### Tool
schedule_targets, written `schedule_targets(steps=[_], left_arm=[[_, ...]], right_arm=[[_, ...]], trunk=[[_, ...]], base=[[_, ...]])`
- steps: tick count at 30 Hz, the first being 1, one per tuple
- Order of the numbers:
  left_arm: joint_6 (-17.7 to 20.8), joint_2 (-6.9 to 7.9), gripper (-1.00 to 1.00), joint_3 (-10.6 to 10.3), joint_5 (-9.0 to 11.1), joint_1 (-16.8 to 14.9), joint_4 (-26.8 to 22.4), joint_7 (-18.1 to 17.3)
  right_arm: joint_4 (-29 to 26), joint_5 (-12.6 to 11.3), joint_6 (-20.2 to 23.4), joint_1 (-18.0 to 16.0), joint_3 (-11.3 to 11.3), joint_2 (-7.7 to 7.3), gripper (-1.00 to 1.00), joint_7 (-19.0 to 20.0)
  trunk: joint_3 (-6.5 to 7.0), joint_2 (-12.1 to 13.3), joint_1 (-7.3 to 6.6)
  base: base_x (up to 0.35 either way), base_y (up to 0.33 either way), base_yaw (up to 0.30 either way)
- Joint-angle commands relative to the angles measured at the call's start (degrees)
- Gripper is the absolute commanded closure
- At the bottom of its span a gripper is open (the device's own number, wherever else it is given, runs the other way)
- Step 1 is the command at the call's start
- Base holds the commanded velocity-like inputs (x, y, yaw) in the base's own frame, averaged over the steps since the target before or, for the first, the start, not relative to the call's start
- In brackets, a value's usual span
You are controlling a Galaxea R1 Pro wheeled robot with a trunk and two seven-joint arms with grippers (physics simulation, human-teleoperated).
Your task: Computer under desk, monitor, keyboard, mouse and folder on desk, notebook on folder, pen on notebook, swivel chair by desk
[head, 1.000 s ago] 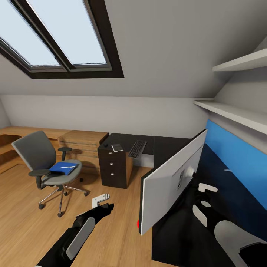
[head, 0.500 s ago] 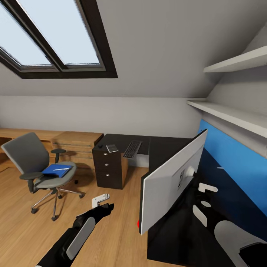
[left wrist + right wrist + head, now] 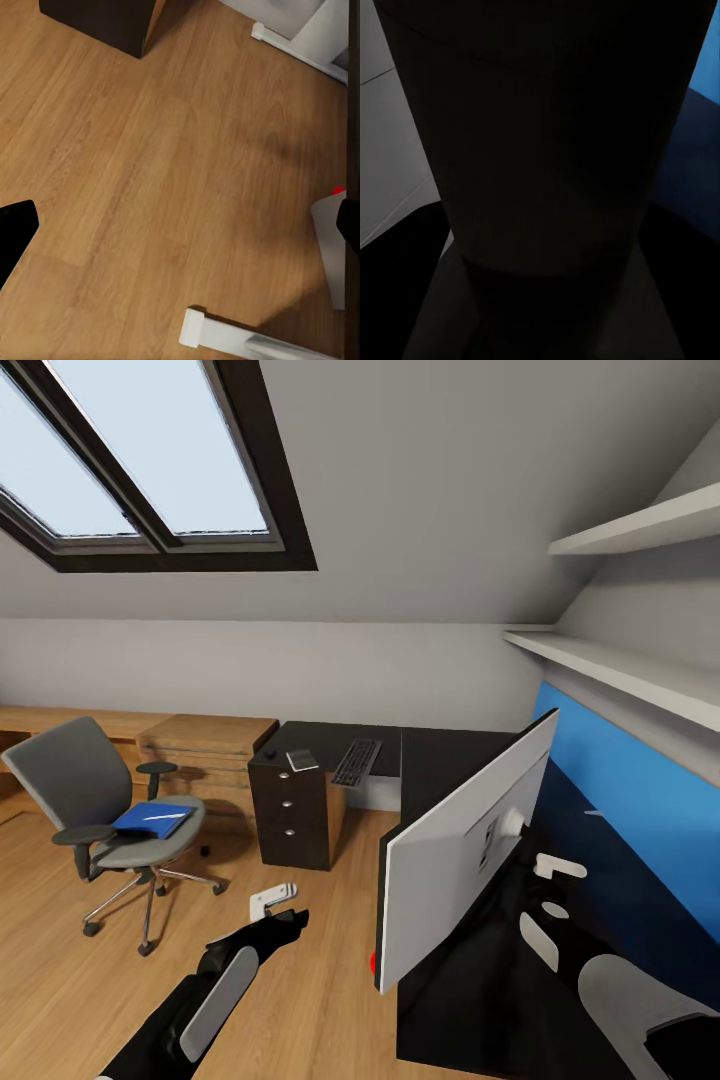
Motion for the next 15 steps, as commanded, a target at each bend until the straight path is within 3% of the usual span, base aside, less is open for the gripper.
schedule_targets(steps=[1,8,15], left_arm=[[0.0,0.03,-1.0,-0.2,0.5,-0.1,-0.1,0.6],[0.0,0.08,-1.0,-0.2,0.5,-0.1,-0.1,0.6],[0.0,0.09,-1.0,-0.2,0.5,0.0,-0.1,0.6]], right_arm=[[-0.2,0.2,-0.2,-0.1,0.6,0.03,1.0,-0.3],[-0.2,0.2,-0.3,-0.1,0.6,0.05,1.0,-0.3],[-0.2,0.2,-0.3,-0.1,0.6,0.05,1.0,-0.3]], trunk=[[-0.08,-0.1,0.01],[-0.04,-0.1,0.01],[0.16,-0.1,0.01]], base=[[0.0,-0.18,0.0],[0.0,-0.266,-0.075],[0.0,-0.051,-0.206]])
